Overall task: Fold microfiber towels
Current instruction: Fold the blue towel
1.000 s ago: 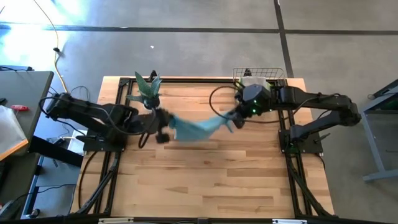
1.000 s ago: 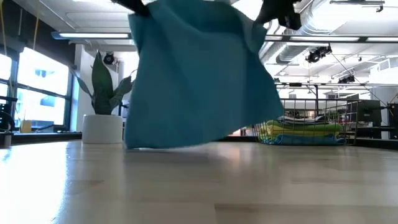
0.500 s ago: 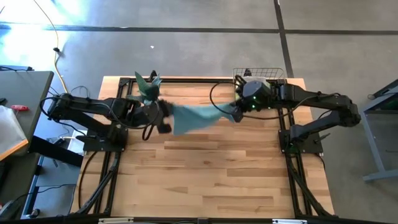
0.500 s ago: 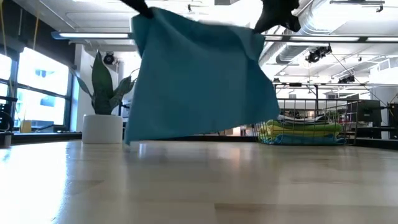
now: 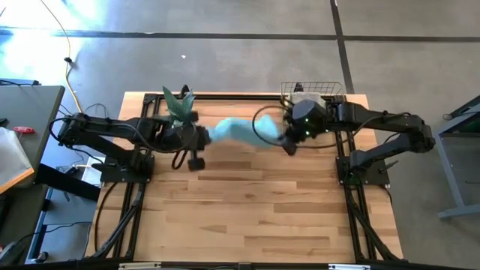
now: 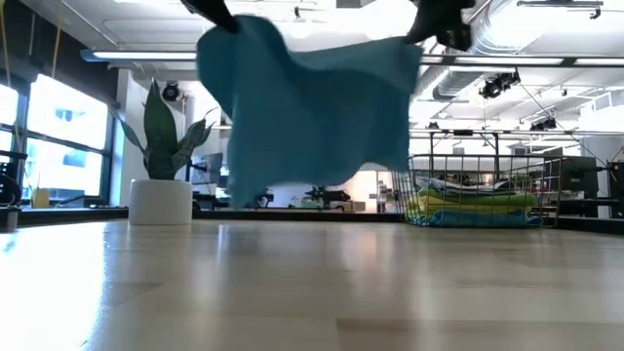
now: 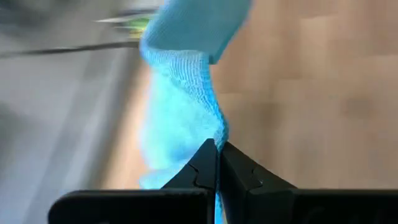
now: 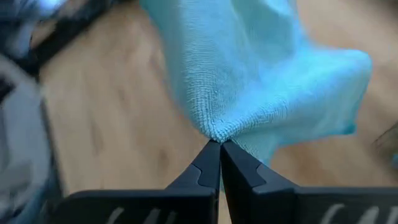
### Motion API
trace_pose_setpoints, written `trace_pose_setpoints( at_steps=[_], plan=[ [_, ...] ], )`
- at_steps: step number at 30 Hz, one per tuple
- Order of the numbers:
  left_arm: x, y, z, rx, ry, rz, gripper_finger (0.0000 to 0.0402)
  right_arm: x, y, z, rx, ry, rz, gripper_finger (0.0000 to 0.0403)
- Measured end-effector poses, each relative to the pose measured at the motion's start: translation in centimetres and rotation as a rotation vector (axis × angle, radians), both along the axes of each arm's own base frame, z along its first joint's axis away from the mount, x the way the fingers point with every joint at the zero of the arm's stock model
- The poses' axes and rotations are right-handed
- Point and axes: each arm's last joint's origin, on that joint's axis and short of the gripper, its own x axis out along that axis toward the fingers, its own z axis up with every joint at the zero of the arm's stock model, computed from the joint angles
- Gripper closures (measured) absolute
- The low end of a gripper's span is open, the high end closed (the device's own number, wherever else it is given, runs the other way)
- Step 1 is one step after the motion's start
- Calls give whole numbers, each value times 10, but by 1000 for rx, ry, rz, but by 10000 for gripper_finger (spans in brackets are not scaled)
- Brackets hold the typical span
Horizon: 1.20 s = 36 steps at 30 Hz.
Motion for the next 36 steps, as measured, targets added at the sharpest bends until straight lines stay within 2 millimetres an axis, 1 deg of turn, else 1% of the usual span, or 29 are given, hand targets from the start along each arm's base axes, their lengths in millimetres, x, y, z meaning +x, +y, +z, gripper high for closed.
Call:
trace_pose_setpoints(
  at_steps=[1, 2, 3, 5, 8, 9, 10, 12, 15, 18, 22, 26, 30, 33, 36],
  plan=[
    [2, -4, -2, -71, -4, -50, 401, -2, 4, -2, 45, 27, 28, 402],
    [4, -8, -3, -105, 2, -88, 401, -3, 6, -4, 62, 49, 43, 402],
    [5, -10, -5, -98, 16, -107, 401, -4, 7, -4, 46, 59, 42, 402],
    [7, -9, -6, 10, 38, -67, 401, -4, 3, -3, -73, 66, -46, 402],
    [9, -3, -6, 220, 57, 116, 401, -7, -4, -4, -250, 113, -205, 403],
    [9, -1, -7, 254, 59, 158, 401, -9, -4, -5, -252, 127, -213, 403],
    [9, -1, -7, 265, 52, 180, 401, -10, -3, -6, -218, 135, -199, 403],
    [10, -4, -8, 191, 42, 140, 401, -10, 1, -8, -86, 136, -147, 403],
    [13, -14, -11, -48, 9, 1, 401, -9, 15, -8, 102, 128, -41, 403],
    [15, -27, -12, -265, -17, -111, 401, -8, 29, -8, 225, 122, 63, 403],
    [18, -46, -9, -423, -63, -234, 401, -8, 45, -7, 338, 137, 123, 403],
    [23, -61, 0, -530, -144, -360, 401, -9, 57, -7, 383, 153, 128, 403],
    [23, -73, 20, -587, -211, -469, 401, -11, 68, -7, 434, 171, 187, 403],
    [21, -77, 26, -573, -228, -476, 401, -12, 75, -7, 438, 178, 248, 403],
    [19, -73, 23, -521, -204, -412, 401, -12, 75, -7, 370, 166, 271, 403]
  ],
)
